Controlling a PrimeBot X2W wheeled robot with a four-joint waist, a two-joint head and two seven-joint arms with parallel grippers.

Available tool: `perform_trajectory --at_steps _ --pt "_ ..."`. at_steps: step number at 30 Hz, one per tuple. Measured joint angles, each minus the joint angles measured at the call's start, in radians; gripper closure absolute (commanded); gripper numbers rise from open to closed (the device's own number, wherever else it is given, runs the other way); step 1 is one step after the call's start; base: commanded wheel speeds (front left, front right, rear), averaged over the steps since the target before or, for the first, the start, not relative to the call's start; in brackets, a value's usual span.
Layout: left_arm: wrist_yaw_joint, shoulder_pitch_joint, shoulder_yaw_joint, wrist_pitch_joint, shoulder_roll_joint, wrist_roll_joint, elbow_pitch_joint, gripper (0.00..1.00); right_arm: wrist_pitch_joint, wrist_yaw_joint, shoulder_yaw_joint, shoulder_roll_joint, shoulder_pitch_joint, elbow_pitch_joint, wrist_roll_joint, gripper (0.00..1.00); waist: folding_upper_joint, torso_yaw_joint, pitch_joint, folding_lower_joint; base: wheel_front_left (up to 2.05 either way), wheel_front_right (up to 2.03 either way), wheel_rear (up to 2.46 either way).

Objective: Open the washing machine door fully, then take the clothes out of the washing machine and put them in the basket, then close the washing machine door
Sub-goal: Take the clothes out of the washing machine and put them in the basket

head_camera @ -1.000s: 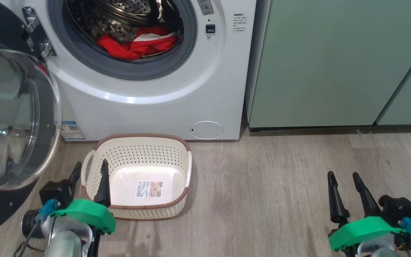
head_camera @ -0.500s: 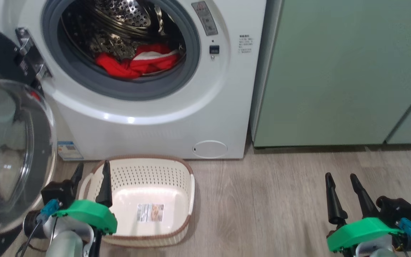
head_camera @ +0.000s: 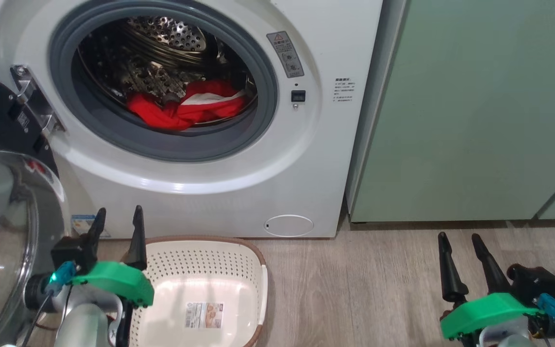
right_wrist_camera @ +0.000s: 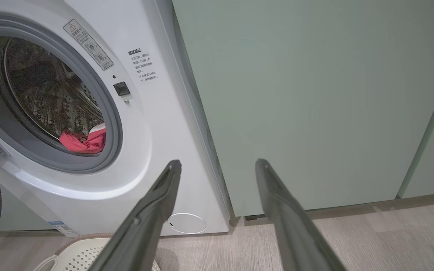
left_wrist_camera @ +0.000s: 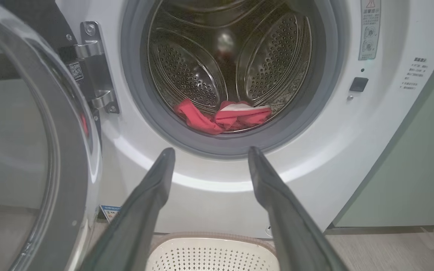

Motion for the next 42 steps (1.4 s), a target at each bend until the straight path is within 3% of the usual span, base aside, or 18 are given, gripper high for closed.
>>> perform_trajectory --at_steps 13,20,27,42 --pt "0.015 0.003 -0.004 0.000 -0.002 0.030 -0.012 0.00 0.000 0.000 0.000 0.000 0.000 0.001 0.001 0.00 0.0000 -0.002 0.009 0.0000 0.00 0.00 0.00" --pt "0.014 -0.051 -0.046 0.000 -0.002 0.051 0.112 0.00 0.000 0.000 0.008 0.000 -0.013 0.011 -0.001 0.00 0.0000 -0.010 0.056 0.0000 0.00 0.00 0.00" --pt "0.008 -0.303 -0.081 0.047 0.016 0.048 0.286 0.00 0.000 0.000 0.011 0.000 -0.076 0.003 -0.001 0.00 0.0000 -0.021 0.159 0.0000 0.00 0.00 0.00" --pt "0.004 -0.812 -0.127 0.367 0.071 0.032 0.506 0.00 0.000 0.000 0.035 0.000 -0.232 -0.022 -0.001 0.00 0.0000 -0.079 0.410 0.0001 0.00 0.00 0.00"
